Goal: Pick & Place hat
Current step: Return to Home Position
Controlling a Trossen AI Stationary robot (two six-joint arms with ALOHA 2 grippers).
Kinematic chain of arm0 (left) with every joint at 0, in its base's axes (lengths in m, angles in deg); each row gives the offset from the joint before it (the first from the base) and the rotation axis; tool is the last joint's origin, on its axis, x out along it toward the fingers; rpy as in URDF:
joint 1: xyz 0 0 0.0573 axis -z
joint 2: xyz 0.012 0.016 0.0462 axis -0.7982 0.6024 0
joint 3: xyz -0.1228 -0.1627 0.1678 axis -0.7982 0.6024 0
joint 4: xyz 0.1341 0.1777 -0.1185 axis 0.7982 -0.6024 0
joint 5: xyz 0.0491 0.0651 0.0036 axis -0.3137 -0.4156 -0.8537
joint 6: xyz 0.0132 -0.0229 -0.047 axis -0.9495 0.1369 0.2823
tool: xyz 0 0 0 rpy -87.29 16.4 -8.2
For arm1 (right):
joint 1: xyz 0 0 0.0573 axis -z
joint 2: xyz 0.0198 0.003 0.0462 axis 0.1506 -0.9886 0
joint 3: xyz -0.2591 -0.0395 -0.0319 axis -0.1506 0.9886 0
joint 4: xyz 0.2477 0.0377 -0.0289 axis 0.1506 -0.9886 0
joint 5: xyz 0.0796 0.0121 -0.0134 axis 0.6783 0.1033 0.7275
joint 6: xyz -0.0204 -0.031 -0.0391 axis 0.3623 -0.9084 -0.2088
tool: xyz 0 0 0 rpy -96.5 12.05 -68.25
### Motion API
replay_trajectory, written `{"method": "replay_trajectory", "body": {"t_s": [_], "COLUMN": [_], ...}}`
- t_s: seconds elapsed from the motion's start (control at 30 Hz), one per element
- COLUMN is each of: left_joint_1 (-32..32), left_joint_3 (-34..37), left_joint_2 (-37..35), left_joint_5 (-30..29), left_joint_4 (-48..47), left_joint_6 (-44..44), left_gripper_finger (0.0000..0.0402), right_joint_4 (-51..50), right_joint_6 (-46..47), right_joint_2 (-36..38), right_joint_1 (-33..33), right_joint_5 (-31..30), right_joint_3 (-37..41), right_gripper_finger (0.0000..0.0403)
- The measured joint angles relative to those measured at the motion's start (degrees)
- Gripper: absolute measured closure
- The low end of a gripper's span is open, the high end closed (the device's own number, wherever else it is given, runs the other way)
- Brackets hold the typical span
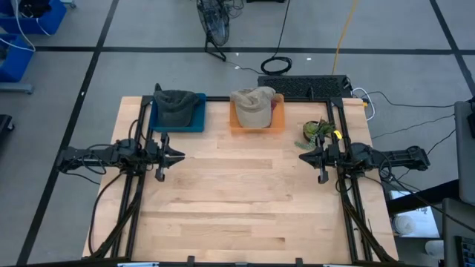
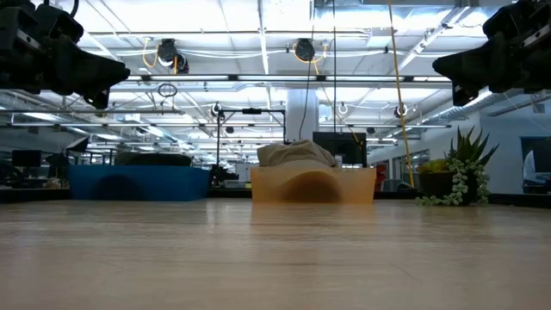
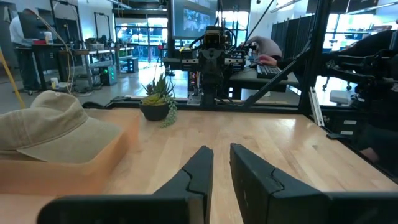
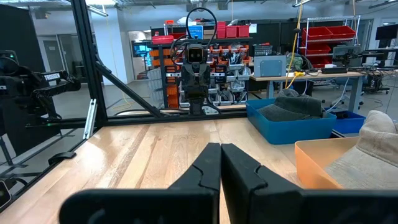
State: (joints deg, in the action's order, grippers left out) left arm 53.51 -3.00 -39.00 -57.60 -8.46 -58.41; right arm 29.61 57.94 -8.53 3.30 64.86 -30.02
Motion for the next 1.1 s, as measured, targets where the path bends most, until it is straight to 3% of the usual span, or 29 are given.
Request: {"method": "replay_trajectory", "body": {"t_s": [1.1], "left_joint_1": [0.02], "left_joint_3": [0.00], "left_joint_2": [0.02], "left_joint_5": [0.00], "left_joint_4": [0.00], "left_joint_6": [0.00], "left_gripper_finger": [0.0339], "right_joint_4": [0.01], "right_joint_6": [0.02], "right_joint_2": [0.02], "right_joint_1": [0.00], "right_joint_5": [0.00], "right_joint_3": [0.01], "right_gripper_finger": [0.0403]}}
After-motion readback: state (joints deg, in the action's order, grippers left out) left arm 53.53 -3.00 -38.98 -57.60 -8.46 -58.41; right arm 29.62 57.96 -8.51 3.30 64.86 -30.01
